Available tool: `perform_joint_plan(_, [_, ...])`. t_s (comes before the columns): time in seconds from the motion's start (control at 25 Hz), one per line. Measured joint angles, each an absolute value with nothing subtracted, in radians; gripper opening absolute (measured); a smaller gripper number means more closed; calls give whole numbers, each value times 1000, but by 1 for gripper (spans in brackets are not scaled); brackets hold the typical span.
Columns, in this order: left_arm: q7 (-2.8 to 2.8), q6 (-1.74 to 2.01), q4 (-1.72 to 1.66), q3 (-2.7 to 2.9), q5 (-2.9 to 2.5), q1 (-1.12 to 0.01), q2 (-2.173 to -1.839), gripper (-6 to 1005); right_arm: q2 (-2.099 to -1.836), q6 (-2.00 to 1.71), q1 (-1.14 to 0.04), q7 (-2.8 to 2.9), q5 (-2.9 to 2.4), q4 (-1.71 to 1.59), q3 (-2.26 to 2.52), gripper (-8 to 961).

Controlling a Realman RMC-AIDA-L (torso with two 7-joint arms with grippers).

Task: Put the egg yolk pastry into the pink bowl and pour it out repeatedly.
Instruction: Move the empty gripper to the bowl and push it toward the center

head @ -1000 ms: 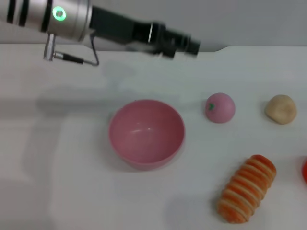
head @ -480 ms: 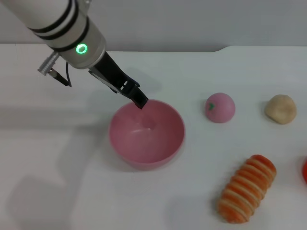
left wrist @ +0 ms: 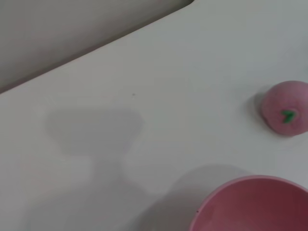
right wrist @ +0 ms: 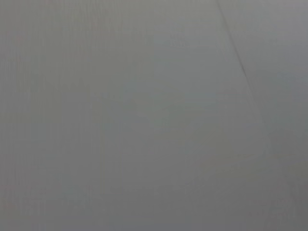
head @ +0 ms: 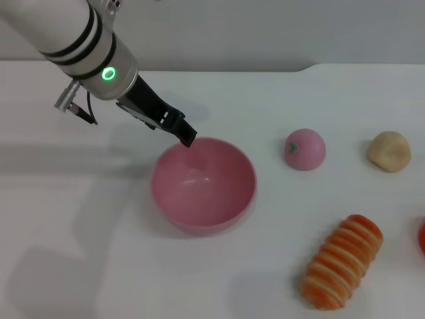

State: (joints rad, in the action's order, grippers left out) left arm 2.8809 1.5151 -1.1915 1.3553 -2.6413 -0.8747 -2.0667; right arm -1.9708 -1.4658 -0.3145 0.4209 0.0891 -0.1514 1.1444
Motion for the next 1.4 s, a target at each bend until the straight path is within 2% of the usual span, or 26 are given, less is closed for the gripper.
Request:
perform_joint_plan(0.2, [2881, 1490, -1171, 1359, -2638, -867, -2067, 646, -1972, -1466, -318, 421, 90, -152, 1144, 660])
perform_joint_plan(0.88, [2874, 1372, -1121, 1381, -2566, -737, -2067, 621, -1969, -1468, -339, 422, 98, -144, 1137, 660])
perform_joint_plan(1.4, [2871, 1328, -1051, 1420, -2557, -731, -2068, 602, -1971, -1481, -352, 422, 94, -141, 1130, 659])
